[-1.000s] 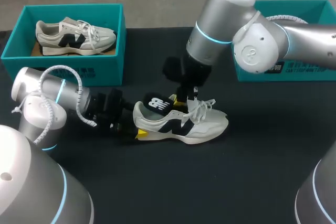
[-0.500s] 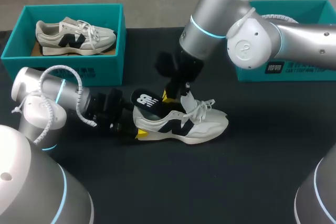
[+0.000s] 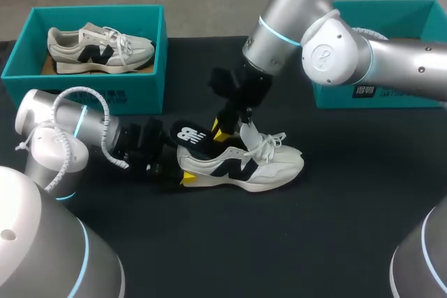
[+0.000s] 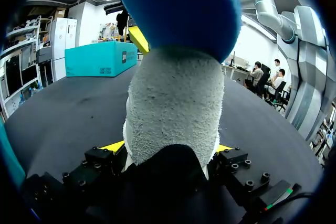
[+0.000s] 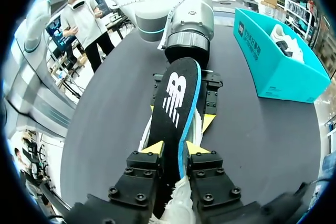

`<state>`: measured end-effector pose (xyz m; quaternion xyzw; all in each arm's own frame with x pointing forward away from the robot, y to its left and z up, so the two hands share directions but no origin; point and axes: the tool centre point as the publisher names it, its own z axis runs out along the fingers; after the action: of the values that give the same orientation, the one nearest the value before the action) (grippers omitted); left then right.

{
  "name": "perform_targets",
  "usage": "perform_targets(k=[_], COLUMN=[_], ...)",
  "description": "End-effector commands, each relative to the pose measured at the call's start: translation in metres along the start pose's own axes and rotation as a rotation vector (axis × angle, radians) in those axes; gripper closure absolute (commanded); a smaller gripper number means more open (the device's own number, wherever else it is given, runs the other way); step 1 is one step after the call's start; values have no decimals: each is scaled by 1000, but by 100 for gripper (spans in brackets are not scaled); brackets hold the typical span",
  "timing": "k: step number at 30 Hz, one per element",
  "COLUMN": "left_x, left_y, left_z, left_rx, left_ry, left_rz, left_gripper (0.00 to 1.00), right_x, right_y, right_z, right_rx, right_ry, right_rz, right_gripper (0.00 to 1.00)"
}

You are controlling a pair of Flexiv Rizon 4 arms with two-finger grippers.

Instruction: Take the shoe out of the shoebox, open the shoe tongue, remove and reinsert the insole, then place the shoe into the shoebox

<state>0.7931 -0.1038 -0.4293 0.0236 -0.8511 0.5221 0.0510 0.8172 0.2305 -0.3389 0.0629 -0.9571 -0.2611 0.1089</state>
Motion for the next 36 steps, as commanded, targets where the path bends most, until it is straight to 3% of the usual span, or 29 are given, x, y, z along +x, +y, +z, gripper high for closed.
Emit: perform_targets(k=[1,10,15,25,36], left_x=[1,1,1,1,1], left_y=[3,3,3,3,3], left_z=[2,2,2,2,2], left_rx=[-3,-3,-3,-3,-3], left_ry=[1,1,1,1,1], left_rz=[0,0,0,0,0], left_gripper=[100,100,100,100,100], right_x=[-5,-7,-5,-4,-8], right_y=[-3,-8,-9,-2,20], right_z=[3,9,12,8,-10], right_rx=[-14,5,9,-5,-91], right_ry=[23,82,97,109,84], right_rz=[-3,-20,-24,-33,-6], right_gripper=[71,74,100,100,100])
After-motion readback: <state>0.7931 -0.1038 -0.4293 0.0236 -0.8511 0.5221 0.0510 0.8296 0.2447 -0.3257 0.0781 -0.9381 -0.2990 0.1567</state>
